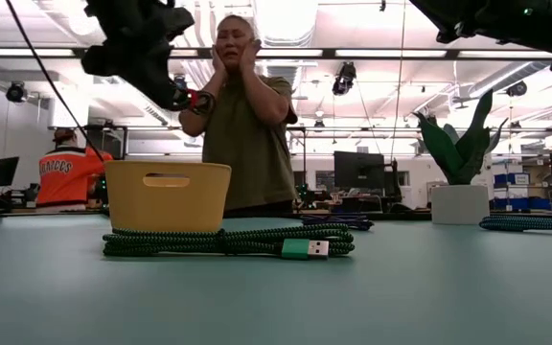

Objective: Pick and place USB-C Cables
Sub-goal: Put the black USB cable into the orange bin

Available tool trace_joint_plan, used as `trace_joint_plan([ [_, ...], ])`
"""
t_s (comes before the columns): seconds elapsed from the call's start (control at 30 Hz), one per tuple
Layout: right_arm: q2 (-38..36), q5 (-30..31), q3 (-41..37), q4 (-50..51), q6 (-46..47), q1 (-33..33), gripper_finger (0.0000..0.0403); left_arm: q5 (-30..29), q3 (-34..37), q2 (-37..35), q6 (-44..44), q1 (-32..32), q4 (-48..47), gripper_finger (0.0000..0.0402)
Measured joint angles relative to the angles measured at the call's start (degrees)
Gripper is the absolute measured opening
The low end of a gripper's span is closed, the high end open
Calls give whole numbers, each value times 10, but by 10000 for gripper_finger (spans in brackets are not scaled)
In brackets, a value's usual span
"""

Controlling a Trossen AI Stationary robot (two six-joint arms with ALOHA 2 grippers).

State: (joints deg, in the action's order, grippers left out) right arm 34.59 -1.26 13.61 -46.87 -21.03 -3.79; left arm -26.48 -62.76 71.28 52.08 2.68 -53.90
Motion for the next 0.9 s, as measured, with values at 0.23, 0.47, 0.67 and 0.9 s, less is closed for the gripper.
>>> trace_joint_plan([
  [0.23, 0, 0, 0, 1, 0, 0, 47, 46, -16, 45, -68, 0, 0, 23],
  [0.47, 0, 0, 0, 2, 0, 0, 47, 112, -14, 66, -152, -2, -21, 22],
  [0.67, 0, 0, 0, 2, 0, 0, 47, 118, -13, 69, -172, -10, -57, 22],
  [0.9, 0, 0, 0, 1, 0, 0, 47, 128, -14, 68, -180, -49, -31, 22],
])
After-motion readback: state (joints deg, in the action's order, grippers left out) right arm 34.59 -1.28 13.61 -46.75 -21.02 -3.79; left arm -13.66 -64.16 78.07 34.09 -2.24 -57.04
